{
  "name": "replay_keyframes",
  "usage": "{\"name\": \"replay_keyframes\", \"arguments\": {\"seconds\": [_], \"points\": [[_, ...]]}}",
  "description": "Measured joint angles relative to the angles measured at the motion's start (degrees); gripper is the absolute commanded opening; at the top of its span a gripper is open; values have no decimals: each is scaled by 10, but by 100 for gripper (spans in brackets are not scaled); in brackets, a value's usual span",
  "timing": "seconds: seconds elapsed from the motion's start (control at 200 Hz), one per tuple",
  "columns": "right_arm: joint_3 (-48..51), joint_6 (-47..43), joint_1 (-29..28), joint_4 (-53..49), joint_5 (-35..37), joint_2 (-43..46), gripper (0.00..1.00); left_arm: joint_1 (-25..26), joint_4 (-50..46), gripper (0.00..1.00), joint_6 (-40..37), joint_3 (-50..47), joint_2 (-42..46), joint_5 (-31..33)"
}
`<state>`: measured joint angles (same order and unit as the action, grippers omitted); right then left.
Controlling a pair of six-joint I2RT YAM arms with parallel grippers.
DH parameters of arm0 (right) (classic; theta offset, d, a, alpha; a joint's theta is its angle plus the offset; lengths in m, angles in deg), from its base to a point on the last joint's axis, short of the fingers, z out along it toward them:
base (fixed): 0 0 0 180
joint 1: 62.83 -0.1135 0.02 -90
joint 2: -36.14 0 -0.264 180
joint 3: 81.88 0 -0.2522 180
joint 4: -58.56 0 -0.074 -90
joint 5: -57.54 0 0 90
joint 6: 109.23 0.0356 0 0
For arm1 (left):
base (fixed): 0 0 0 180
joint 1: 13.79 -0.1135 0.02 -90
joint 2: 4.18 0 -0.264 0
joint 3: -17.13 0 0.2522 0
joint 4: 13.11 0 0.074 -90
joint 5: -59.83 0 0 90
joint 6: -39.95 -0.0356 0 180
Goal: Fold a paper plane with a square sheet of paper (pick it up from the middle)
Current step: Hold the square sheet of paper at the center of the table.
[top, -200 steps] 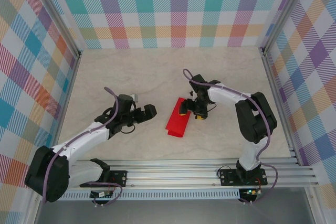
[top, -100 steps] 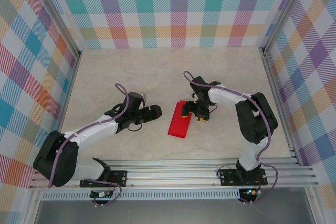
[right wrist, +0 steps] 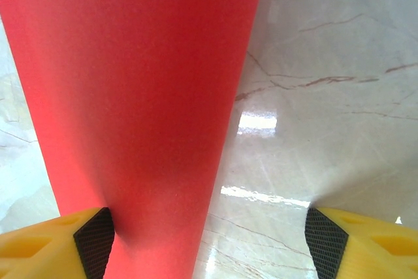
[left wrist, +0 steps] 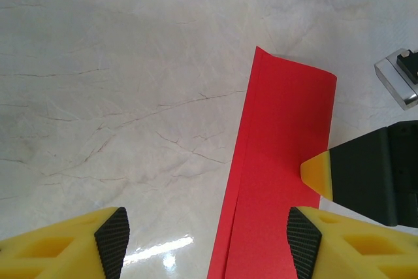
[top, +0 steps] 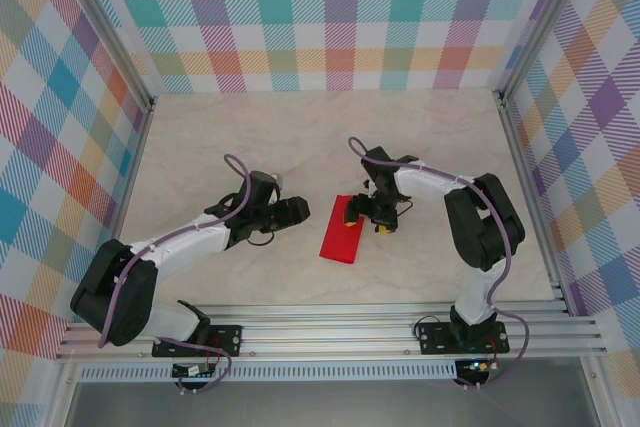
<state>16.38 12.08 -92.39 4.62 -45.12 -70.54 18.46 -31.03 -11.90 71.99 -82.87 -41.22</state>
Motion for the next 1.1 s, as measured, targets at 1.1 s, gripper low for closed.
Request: {"name": "replay_keyframes", "arguments": {"seconds": [1.1], "points": [[-37, 30, -19, -31, 33, -24, 85, 0, 16, 62, 0, 0, -11, -1]]}}
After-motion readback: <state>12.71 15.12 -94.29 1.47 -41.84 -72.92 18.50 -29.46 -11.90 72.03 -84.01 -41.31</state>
